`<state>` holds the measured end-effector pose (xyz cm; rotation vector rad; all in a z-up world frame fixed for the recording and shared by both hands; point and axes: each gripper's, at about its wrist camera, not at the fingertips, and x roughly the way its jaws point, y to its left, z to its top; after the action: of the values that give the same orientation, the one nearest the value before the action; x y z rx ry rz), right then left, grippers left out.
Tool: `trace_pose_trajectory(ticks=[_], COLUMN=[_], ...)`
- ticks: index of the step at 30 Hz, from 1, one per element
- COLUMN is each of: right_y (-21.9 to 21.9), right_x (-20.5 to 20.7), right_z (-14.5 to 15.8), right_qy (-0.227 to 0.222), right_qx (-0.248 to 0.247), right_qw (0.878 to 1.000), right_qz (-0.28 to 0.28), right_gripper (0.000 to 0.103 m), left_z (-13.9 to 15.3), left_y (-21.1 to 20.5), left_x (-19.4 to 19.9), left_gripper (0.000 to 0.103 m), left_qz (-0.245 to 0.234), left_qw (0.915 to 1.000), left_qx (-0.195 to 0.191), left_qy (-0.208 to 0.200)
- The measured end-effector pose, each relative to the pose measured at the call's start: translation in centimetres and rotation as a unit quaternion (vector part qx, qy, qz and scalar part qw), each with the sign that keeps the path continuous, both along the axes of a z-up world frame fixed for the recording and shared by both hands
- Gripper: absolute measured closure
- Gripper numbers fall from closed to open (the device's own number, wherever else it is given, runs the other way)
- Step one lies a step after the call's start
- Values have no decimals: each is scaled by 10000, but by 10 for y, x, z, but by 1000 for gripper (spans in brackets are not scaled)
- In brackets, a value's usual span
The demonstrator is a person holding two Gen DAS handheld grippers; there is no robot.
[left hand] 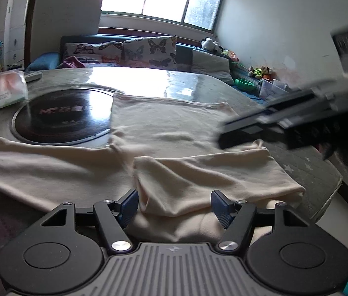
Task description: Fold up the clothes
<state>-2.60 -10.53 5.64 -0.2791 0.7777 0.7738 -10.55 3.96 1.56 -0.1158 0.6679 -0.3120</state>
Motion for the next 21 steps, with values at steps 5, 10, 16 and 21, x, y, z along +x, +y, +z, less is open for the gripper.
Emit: trace_pose_trajectory(ticks=[5, 10, 16, 21], right_y=[-48, -79, -94, -95], right_x=[-9, -20, -23, -15], right_z=[-14, -34, -51, -39], right_qy=[205, 419, 561, 318], right_qx=[-186, -132, -138, -22], right_qw=[9983, 9948, 9918, 9933], right_qz=[-506, -919, -1137, -1111], right_gripper=[75, 75, 75, 75], left_z=[14, 17, 4, -1], left_y=[15, 1, -16, -20], left_x=[-1, 10, 29, 36], left_gripper=[36, 40, 51, 52], left_qz=[226, -37, -266, -285], left_qw=[9996, 9996, 9996, 9995], left_qx=[-69, -116, 20, 119], left_qy=[-178, -271, -78, 16])
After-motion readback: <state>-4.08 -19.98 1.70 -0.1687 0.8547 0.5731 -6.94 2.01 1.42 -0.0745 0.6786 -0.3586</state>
